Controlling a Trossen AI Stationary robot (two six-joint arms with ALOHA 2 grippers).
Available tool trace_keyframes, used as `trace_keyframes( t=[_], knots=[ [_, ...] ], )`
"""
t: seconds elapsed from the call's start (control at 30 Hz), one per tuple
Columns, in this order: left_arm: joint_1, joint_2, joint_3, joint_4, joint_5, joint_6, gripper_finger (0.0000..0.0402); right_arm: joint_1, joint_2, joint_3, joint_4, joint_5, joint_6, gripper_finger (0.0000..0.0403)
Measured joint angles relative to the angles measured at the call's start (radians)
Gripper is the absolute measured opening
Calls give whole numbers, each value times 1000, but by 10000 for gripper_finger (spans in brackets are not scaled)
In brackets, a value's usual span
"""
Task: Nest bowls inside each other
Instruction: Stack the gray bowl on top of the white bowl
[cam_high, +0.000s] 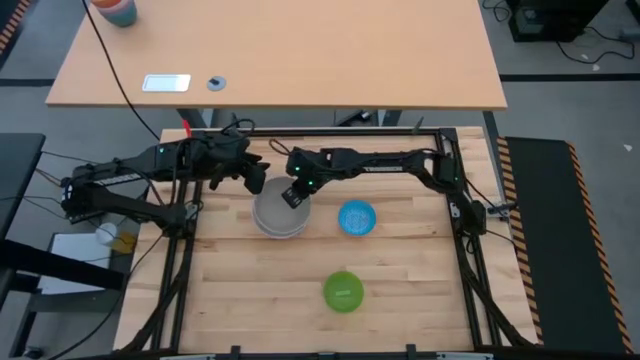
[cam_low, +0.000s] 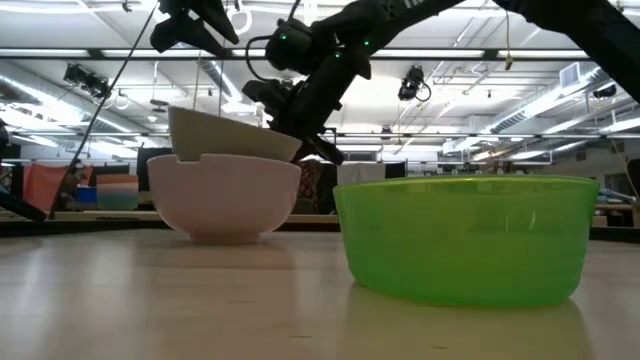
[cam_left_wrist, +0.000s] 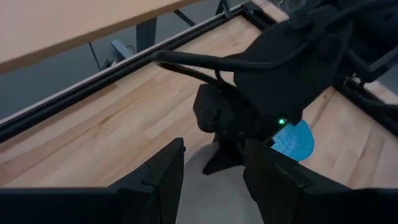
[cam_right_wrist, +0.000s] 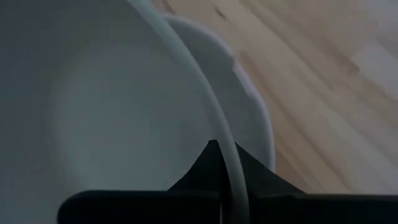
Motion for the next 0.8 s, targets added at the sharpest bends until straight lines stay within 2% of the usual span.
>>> trace_keyframes(
  t=[0.13,0.4,0.5,0.63,0.8],
  knots=[
    [-6,16,1,1,-1,0,173,0,28,36,-67,1,-5,35],
    [-6,62,-1,-30,-1,27,173,0,30,37,-61,2,-56,109],
    [-3,79,0,-52,-4,31,173,-1,23,37,-68,-31,-86,129],
    [-2,109,0,-67,-25,36,173,-21,-4,36,-121,-59,-55,142],
    [-3,147,-2,-78,-27,51,173,-61,-67,36,-160,-31,-88,141]
  ],
)
